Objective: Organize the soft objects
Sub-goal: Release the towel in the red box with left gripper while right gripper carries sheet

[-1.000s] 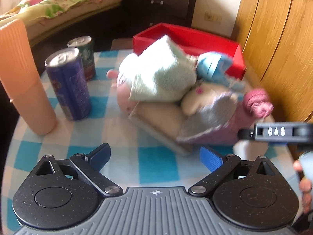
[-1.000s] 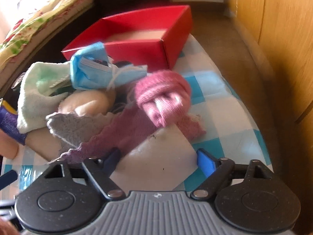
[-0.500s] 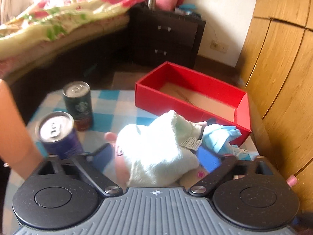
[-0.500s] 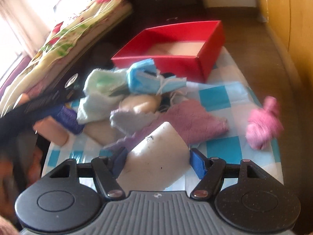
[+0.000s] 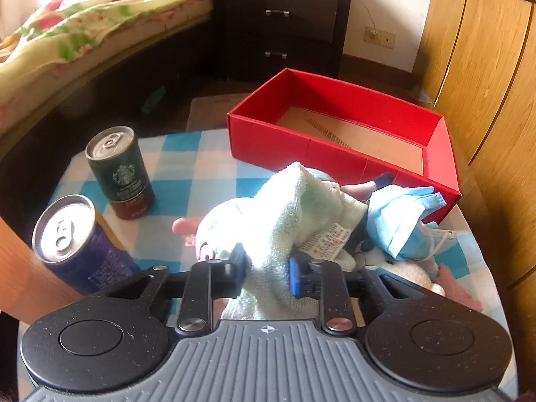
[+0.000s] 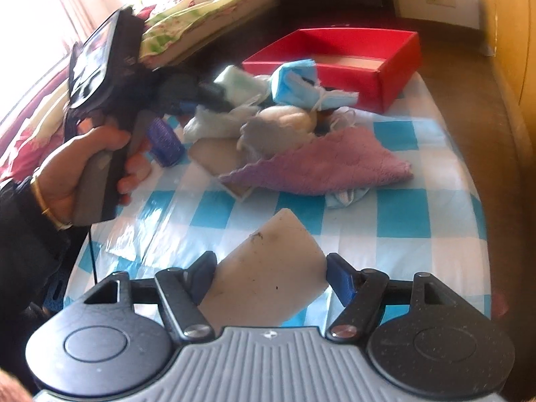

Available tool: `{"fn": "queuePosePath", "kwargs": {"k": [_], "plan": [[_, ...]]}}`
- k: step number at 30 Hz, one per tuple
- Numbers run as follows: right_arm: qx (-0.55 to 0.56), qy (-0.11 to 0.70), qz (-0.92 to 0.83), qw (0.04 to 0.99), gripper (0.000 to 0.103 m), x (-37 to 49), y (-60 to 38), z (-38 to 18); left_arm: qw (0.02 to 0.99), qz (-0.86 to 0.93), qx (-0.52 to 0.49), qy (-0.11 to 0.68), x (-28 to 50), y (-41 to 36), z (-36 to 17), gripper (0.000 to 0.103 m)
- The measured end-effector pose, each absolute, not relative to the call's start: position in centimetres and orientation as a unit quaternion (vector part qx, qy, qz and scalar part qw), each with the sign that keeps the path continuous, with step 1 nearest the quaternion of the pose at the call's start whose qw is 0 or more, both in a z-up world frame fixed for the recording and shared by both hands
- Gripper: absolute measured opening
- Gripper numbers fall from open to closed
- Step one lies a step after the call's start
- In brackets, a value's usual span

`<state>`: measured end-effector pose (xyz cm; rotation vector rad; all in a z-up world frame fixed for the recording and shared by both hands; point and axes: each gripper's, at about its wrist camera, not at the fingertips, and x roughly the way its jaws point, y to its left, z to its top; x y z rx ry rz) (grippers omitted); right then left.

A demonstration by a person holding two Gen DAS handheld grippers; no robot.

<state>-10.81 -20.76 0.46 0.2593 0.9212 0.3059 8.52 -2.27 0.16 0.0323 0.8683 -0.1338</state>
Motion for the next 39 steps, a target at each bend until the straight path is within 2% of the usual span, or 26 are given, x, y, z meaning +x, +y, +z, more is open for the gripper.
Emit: {"fn": "queuePosePath", "kwargs": {"k": [5, 18, 22, 29, 39], "plan": [[0.135, 0.422, 0.141, 0.885, 0.052, -10.6, -21.3, 1.6, 0.905, -0.062, 0.008, 0.421, 8.0, -1.9, 1.6, 0.017], [0.147, 0.397, 0.146, 0.894, 0.052, -9.3, -20.9, 3.5, 0.923, -0.107, -0.037, 0.367, 5.1, -1.2, 7.5, 0.017], [0.150, 0.361, 0.130, 0.911, 0.052, -7.7, -21.6, 5.8, 0.928, -0.116, -0.047, 0.351, 5.5, -1.2, 9.1, 0.017], [0.135, 0.313, 0.079, 0.937, 0.052, -1.8, -23.2, 9.1, 0.934, -0.132, -0.045, 0.328, 7.7, -2.5, 10.8, 0.017], [0.097, 0.294, 0.021, 0.951, 0.052, 8.0, -24.0, 9.9, 0.943, -0.134, -0.026, 0.303, 15.0, -5.9, 11.0, 0.018]]}}
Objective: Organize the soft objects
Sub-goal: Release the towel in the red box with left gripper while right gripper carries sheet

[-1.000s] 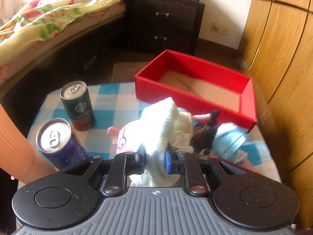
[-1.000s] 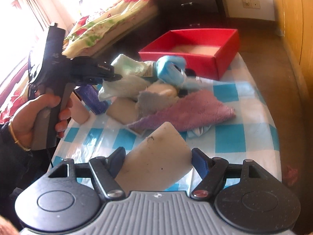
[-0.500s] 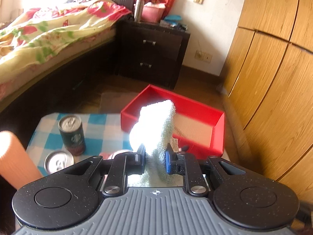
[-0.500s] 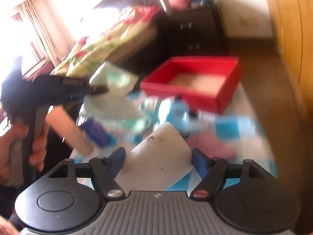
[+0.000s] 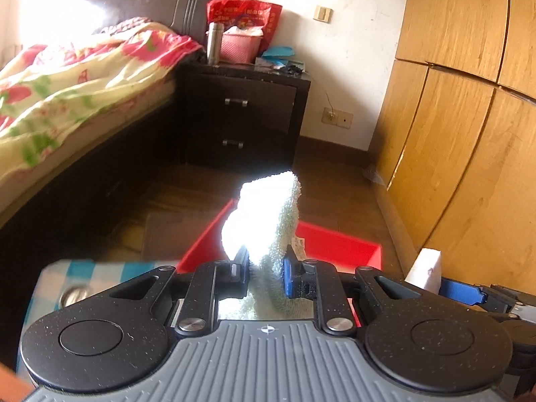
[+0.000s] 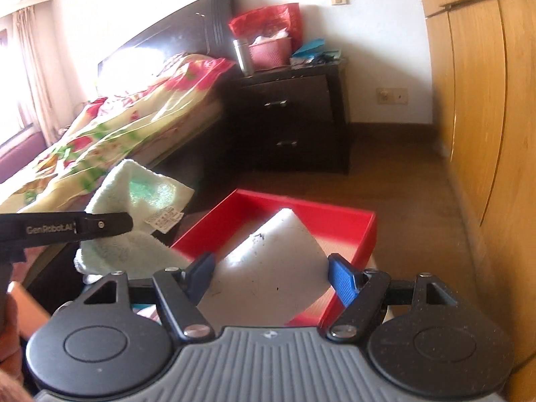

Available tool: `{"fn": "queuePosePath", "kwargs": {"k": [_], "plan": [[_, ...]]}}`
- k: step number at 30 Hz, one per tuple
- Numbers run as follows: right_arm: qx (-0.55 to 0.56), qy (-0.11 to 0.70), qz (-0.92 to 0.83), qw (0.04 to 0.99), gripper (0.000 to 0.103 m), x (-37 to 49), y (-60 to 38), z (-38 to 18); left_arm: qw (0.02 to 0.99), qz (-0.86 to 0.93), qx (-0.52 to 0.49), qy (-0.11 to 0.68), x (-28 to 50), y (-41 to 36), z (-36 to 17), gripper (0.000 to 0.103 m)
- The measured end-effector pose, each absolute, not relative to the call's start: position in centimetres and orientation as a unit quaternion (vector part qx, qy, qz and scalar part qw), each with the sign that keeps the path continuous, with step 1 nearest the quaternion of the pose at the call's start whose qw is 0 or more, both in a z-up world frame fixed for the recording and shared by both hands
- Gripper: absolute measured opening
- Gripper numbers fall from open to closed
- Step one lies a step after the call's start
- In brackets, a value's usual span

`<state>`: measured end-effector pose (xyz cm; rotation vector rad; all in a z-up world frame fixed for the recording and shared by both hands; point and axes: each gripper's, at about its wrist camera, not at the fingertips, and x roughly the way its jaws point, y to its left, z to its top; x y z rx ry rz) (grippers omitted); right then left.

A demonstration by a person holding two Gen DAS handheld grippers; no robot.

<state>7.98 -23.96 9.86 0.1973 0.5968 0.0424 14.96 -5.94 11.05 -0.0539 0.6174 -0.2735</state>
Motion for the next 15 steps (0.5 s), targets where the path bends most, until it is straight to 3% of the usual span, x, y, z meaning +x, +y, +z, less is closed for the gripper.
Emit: {"fn": "queuePosePath", "kwargs": {"k": [11, 15], "plan": [[0.063, 0.327, -0.024, 0.943, 0.052, 17.9, -24.7, 5.7, 0.939, -0.121, 0.010, 0.322, 21.8, -9.8, 6.7, 0.019], [0.058, 0.346, -0.027, 0.936, 0.052, 19.7, -24.7, 3.6, 0.935, -0.113, 0.030, 0.336, 22.7, -10.4, 5.0, 0.024]]}}
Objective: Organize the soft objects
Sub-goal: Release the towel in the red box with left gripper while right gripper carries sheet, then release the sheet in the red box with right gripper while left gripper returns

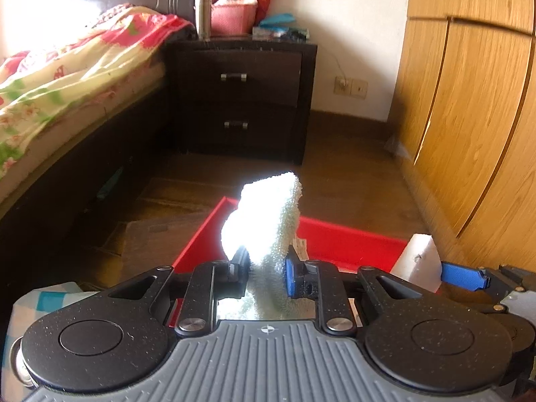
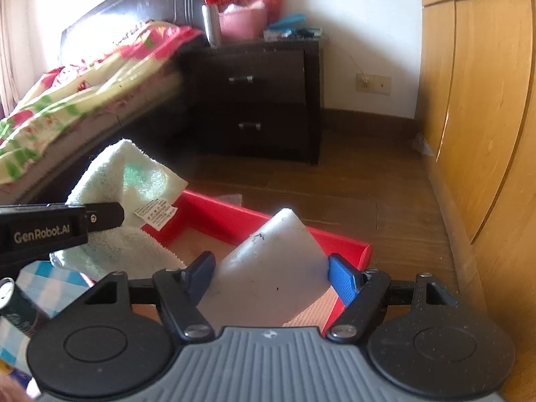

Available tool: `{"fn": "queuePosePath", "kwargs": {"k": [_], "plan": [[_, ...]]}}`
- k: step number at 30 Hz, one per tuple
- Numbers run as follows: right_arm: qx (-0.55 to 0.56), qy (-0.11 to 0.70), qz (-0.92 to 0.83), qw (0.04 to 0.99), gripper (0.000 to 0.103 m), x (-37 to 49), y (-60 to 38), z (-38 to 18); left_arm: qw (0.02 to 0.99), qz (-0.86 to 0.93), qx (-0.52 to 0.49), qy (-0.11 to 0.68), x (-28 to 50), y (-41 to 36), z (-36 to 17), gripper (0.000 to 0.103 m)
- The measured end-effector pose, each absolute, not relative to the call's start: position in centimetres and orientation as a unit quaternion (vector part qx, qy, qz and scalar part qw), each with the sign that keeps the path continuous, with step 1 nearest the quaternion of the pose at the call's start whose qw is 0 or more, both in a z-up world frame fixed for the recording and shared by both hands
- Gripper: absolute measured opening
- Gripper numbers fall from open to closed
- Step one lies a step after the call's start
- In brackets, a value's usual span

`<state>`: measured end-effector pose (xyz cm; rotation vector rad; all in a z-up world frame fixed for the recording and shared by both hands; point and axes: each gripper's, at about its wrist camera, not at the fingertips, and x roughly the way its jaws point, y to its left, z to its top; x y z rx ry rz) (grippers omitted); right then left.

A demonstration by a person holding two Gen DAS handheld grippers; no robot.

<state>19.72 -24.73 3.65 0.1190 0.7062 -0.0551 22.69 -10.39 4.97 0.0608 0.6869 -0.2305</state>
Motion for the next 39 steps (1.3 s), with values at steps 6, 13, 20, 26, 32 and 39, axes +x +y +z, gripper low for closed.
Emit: {"fn": "queuePosePath", "kwargs": {"k": [6, 13, 20, 26, 32, 39], "plan": [[0.048, 0.364, -0.035, 0.930, 0.060, 20.8, -24.6, 1.9, 0.930, -0.096, 0.042, 0.351, 23.6, -10.4, 3.4, 0.030], [0.042, 0.377, -0.044, 0.924, 0.063, 20.6, -25.0, 1.6, 0.933, -0.080, 0.062, 0.345, 23.5, -10.8, 3.7, 0.060], [0.050, 0.374, -0.048, 0.925, 0.063, 19.0, -25.6, 2.5, 0.932, -0.087, 0.067, 0.345, 21.4, -10.8, 4.5, 0.065], [0.050, 0.368, -0.039, 0.928, 0.065, 14.7, -26.2, 4.0, 0.929, -0.106, 0.046, 0.351, 17.6, -9.1, 5.5, 0.075], [0.066, 0.366, -0.026, 0.928, 0.067, 9.2, -27.2, 5.0, 0.920, -0.132, 0.033, 0.368, 12.4, -7.6, 5.2, 0.076], [0.049, 0.388, -0.006, 0.920, 0.065, 7.1, -26.0, 3.7, 0.902, -0.161, 0.016, 0.400, 7.4, -7.5, 3.5, 0.077]]}}
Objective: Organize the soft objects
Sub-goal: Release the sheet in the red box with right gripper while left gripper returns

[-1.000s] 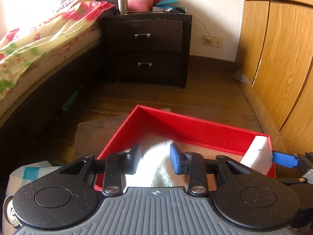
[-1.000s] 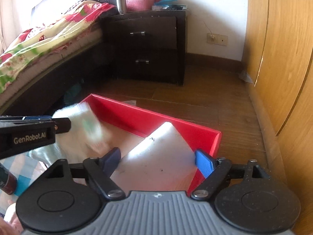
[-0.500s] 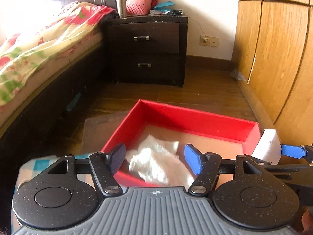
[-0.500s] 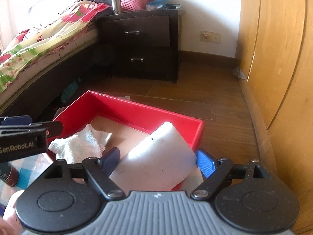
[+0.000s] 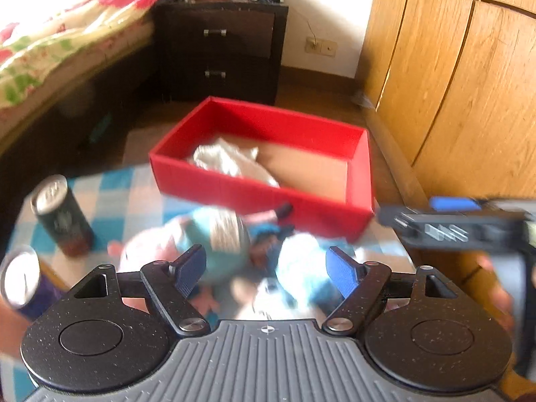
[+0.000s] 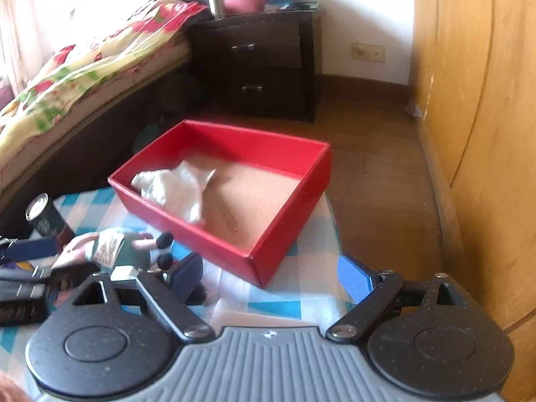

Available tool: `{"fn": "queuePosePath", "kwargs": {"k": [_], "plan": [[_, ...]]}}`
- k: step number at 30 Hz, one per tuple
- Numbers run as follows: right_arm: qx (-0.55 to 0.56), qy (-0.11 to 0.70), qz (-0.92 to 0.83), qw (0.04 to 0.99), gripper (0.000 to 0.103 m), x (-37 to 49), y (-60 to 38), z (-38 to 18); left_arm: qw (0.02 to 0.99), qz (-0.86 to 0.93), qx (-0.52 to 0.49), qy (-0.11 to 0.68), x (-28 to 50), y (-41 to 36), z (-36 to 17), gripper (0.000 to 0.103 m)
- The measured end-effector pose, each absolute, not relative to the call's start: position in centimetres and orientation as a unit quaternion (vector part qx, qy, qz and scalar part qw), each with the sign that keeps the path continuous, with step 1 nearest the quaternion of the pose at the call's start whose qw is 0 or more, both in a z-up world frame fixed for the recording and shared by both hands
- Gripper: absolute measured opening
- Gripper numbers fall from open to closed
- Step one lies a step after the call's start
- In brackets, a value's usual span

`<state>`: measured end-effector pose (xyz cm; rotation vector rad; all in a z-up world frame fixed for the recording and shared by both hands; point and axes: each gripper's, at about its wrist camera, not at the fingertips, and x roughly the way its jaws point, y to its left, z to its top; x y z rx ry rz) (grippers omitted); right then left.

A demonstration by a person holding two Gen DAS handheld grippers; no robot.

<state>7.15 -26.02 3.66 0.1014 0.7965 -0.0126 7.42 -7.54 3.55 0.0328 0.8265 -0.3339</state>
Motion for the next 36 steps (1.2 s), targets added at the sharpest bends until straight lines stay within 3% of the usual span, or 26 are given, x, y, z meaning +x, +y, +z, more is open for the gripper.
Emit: {"fn": "queuePosePath", "kwargs": {"k": [2, 5, 6, 8, 15, 23, 24, 25, 27, 28, 29, 31, 36], "plan": [[0.042, 0.396, -0.002, 0.917, 0.029, 8.7, -25.3, 2.8, 0.900, -0.164, 0.005, 0.403, 6.9, -7.1, 3.3, 0.077], [0.061, 0.409, 0.015, 0.910, 0.025, 9.3, -26.1, 2.2, 0.898, -0.171, 0.003, 0.405, 6.0, -6.5, 2.7, 0.077], [0.040, 0.401, 0.030, 0.915, 0.027, 8.7, -26.3, 2.2, 0.898, -0.176, 0.010, 0.403, 5.7, -6.3, 2.4, 0.077], [-0.026, 0.403, 0.058, 0.913, 0.058, 7.7, -26.4, 1.7, 0.898, -0.187, 0.020, 0.398, 5.6, -6.4, 2.1, 0.077], [-0.151, 0.402, 0.179, 0.885, 0.069, 5.8, -27.0, -2.3, 0.884, -0.212, -0.027, 0.416, 6.2, -5.7, 1.0, 0.077], [-0.075, 0.437, 0.248, 0.861, 0.072, 10.2, -27.3, -4.8, 0.878, -0.207, -0.026, 0.431, 7.1, -6.1, -0.3, 0.077], [-0.050, 0.445, 0.250, 0.859, 0.069, 10.5, -27.7, -4.9, 0.877, -0.208, -0.026, 0.432, 7.2, -6.2, -0.4, 0.077], [-0.021, 0.454, 0.254, 0.854, 0.056, 10.7, -28.1, -5.2, 0.878, -0.208, -0.026, 0.431, 7.2, -6.3, -0.3, 0.077], [0.017, 0.460, 0.254, 0.851, 0.047, 10.3, -28.7, -4.9, 0.878, -0.211, -0.027, 0.428, 7.2, -6.4, -0.1, 0.077], [0.023, 0.462, 0.254, 0.849, 0.027, 10.1, -28.6, -4.6, 0.879, -0.212, -0.028, 0.427, 7.2, -6.5, 0.0, 0.077], [0.040, 0.469, 0.253, 0.845, 0.016, 9.9, -28.8, -4.4, 0.879, -0.212, -0.028, 0.425, 7.1, -6.6, 0.2, 0.077], [0.070, 0.475, 0.249, 0.841, 0.008, 9.3, -29.0, -3.8, 0.881, -0.214, -0.029, 0.422, 6.8, -6.7, 0.4, 0.077], [0.078, 0.461, 0.232, 0.853, 0.000, 7.5, -28.6, -1.7, 0.887, -0.218, -0.028, 0.407, 6.2, -6.8, 1.5, 0.078]]}}
